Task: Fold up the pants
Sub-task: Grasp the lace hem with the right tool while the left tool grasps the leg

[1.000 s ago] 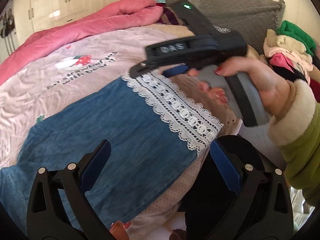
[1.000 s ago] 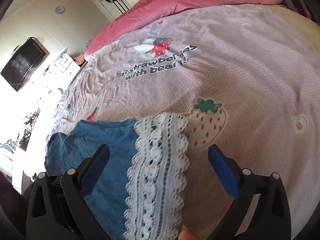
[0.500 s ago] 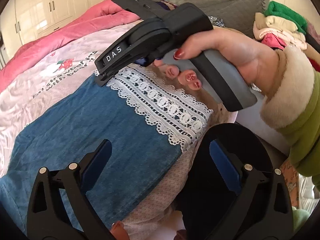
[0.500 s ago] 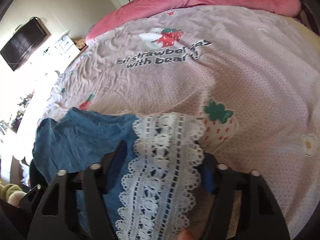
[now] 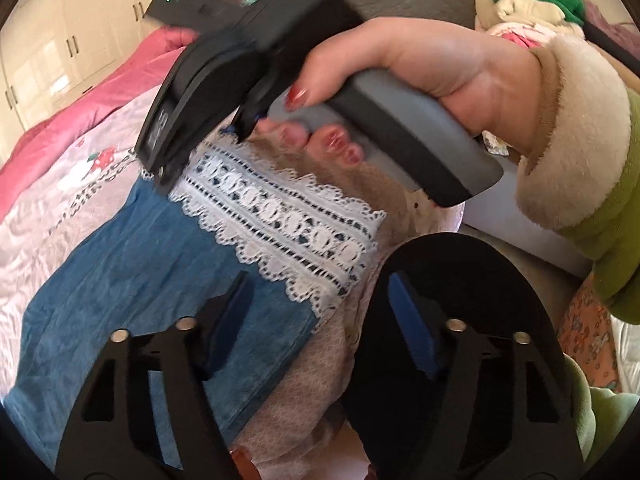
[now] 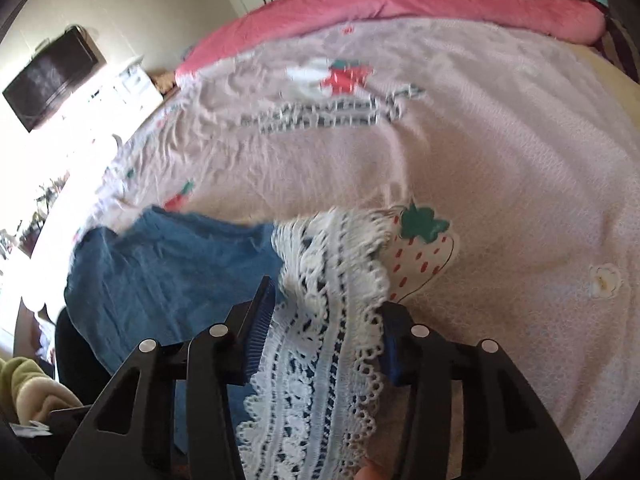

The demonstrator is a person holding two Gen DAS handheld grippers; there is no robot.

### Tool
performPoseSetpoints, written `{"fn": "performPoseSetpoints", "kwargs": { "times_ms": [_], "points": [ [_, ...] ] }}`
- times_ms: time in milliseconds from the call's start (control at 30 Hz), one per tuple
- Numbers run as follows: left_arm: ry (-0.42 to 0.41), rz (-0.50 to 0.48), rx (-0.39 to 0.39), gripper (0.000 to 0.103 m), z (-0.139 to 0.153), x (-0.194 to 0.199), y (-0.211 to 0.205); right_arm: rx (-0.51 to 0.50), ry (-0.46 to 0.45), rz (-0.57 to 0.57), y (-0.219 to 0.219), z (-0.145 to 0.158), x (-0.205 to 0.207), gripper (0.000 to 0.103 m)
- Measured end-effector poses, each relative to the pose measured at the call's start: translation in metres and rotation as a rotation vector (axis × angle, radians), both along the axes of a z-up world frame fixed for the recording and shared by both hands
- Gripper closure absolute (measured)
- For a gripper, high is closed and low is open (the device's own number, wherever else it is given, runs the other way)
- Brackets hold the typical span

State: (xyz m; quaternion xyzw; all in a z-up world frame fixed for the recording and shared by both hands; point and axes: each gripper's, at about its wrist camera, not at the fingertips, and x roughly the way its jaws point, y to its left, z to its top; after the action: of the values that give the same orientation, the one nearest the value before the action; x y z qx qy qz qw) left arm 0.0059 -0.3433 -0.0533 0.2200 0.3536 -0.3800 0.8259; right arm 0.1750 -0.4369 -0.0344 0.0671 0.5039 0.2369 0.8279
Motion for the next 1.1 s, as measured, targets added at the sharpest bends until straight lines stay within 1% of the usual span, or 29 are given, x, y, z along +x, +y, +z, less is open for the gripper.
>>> {"fn": "performPoseSetpoints", "kwargs": {
  "times_ms": [100,167,200,233,267,300,367,400,433,467,533,600,633,667,733,767,800,900,1000,1033,1067,1100],
  "points": [
    [-0.025,-0.023,0.016,0.052,-0.004,-0.001,-0.01,0.006,-0.005,0.014,0.0,0.0,0.002,0.058],
    [-0.031,-0.021,0.025,0.057,-0.008,0.003,-0.016,0.015,-0.002,0.014,-0.001,0.0,0.004,0.064],
    [-0.036,-0.022,0.029,0.063,-0.009,0.003,-0.018,0.017,-0.002,0.011,-0.002,0.001,0.004,0.067],
    [-0.057,-0.021,0.045,0.071,-0.012,0.004,-0.021,0.026,-0.006,0.009,-0.004,0.004,0.004,0.072],
    [-0.069,-0.02,0.056,0.072,-0.015,0.004,-0.024,0.035,-0.012,0.007,-0.005,0.007,0.002,0.077],
    [-0.071,-0.019,0.061,0.073,-0.017,0.004,-0.025,0.048,-0.02,0.006,-0.007,0.012,0.001,0.078],
    [-0.092,-0.019,0.077,0.079,-0.019,0.001,-0.028,0.054,-0.033,0.014,-0.006,0.019,-0.001,0.082],
    [-0.1,-0.024,0.081,0.088,-0.019,-0.001,-0.028,0.049,-0.035,0.01,-0.005,0.021,-0.002,0.083],
    [-0.106,-0.031,0.078,0.091,-0.018,-0.003,-0.028,0.044,-0.034,0.008,-0.005,0.022,-0.002,0.083],
    [-0.103,-0.033,0.07,0.092,-0.017,-0.004,-0.026,0.038,-0.034,0.008,-0.004,0.022,-0.003,0.083],
    [-0.054,-0.029,0.027,0.097,-0.014,0.002,-0.018,0.03,-0.034,0.001,-0.004,0.023,-0.004,0.083],
    [0.008,-0.023,-0.025,0.098,-0.01,0.008,-0.006,0.046,-0.024,-0.005,-0.007,0.024,-0.005,0.076],
    [0.043,-0.014,-0.056,0.099,-0.008,0.013,0.001,0.055,-0.009,-0.018,-0.009,0.023,-0.005,0.061],
    [0.063,-0.005,-0.078,0.1,-0.005,0.016,0.007,0.062,0.005,-0.04,-0.012,0.023,-0.006,0.051],
    [0.101,0.014,-0.119,0.101,0.0,0.022,0.019,0.077,0.004,-0.043,-0.015,0.026,-0.011,0.049],
    [0.114,0.025,-0.137,0.101,0.002,0.025,0.025,0.077,0.005,-0.042,-0.016,0.027,-0.013,0.044],
    [0.128,0.032,-0.154,0.101,0.005,0.028,0.031,0.079,0.024,-0.053,-0.018,0.025,-0.015,0.043],
    [0.147,0.052,-0.186,0.102,0.01,0.034,0.043,0.098,0.08,-0.064,-0.019,0.016,-0.018,0.04],
    [0.157,0.051,-0.197,0.102,0.009,0.026,0.045,0.072,0.089,-0.056,-0.013,0.011,-0.019,0.041],
    [0.158,0.049,-0.199,0.102,0.009,0.025,0.044,0.062,0.101,-0.064,-0.012,0.008,-0.017,0.043],
    [0.16,0.044,-0.198,0.102,0.01,0.026,0.045,0.057,0.107,-0.079,-0.013,0.007,-0.016,0.051],
    [0.162,0.038,-0.195,0.102,0.01,0.026,0.046,0.056,0.102,-0.085,-0.014,0.008,-0.015,0.054]
  ]
}}
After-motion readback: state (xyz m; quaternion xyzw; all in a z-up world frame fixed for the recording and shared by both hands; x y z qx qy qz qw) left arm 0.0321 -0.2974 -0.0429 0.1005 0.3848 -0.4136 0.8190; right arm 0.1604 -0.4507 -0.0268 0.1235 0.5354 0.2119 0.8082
